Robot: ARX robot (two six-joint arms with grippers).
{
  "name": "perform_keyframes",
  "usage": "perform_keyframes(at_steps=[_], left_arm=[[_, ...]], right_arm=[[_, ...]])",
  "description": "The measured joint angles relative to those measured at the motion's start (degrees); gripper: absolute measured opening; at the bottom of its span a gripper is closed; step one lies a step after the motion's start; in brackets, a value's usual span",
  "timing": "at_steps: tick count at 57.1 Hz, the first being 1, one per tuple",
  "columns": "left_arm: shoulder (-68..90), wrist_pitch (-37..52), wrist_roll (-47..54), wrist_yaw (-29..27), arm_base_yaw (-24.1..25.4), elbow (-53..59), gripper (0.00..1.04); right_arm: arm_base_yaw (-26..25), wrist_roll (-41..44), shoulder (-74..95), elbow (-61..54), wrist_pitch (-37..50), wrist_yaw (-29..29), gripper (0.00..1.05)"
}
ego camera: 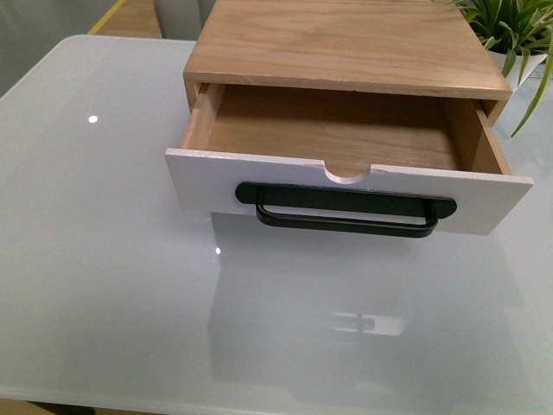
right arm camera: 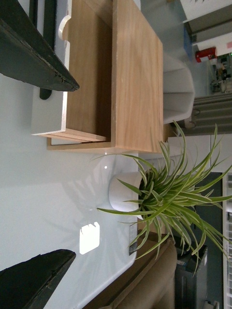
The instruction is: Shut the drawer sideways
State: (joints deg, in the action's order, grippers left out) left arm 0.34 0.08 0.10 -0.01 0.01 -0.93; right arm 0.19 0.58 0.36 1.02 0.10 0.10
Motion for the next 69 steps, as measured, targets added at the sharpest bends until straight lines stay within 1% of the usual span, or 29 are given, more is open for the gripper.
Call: perform_keyframes(at_steps=[40, 41, 42, 43, 45, 46, 47, 50, 53, 55, 58, 63, 69], left_arm=[[0.02, -0.02, 0.02, 0.07, 0.00, 0.00, 0.96], [1.64, -3.23, 0.94, 2.89, 1.01, -1.09, 0.96], [3.28, -7.32, 2.12, 7.69, 2.19, -2.58, 0.96], [6.95, -13.25, 3.54, 12.96, 3.37, -5.11, 0.96], [12.24, -19.19, 5.73, 18.16, 3.76, -7.82, 0.96], [15.39, -21.27, 6.80, 21.29, 3.34, -8.83, 0.96], [16.98, -21.35, 7.69, 22.73, 2.86, -9.05, 0.96], [20.63, -19.58, 9.79, 24.46, 1.16, -9.25, 0.96], [23.71, -16.68, 11.21, 24.79, -0.09, -9.44, 0.96], [27.08, -13.31, 12.55, 25.03, -1.09, -9.64, 0.96], [34.82, -5.88, 15.21, 25.53, -3.45, -10.08, 0.96], [44.63, 1.90, 17.49, 28.35, -5.86, -10.91, 0.96], [54.10, 8.76, 20.96, 30.60, -8.04, -11.65, 0.96]], right_arm=[[0.00, 0.00, 0.00, 0.00, 0.00, 0.00, 0.96], [0.00, 0.00, -0.02, 0.00, 0.00, -0.02, 0.96], [-0.13, 0.28, 0.26, 0.15, -0.37, -0.57, 0.96], [-1.05, 1.81, 1.97, 1.44, -4.11, -4.33, 0.96], [-1.62, 5.49, 6.51, 3.82, -9.86, -8.50, 0.96], [-1.51, 7.76, 10.84, 4.98, -11.63, -10.82, 0.96], [-1.33, 10.19, 13.53, 5.22, -11.39, -11.50, 0.96], [-0.57, 14.40, 19.65, 5.35, -8.83, -11.54, 0.96], [0.13, 17.99, 24.22, 5.42, -5.70, -11.32, 0.96], [0.66, 21.51, 28.61, 5.64, -2.43, -11.74, 0.96], [2.23, 26.82, 37.31, 6.58, 4.28, -12.20, 0.96], [4.24, 31.95, 47.43, 8.17, 11.54, -12.24, 0.96], [6.47, 36.33, 56.76, 9.99, 16.37, -12.59, 0.96]])
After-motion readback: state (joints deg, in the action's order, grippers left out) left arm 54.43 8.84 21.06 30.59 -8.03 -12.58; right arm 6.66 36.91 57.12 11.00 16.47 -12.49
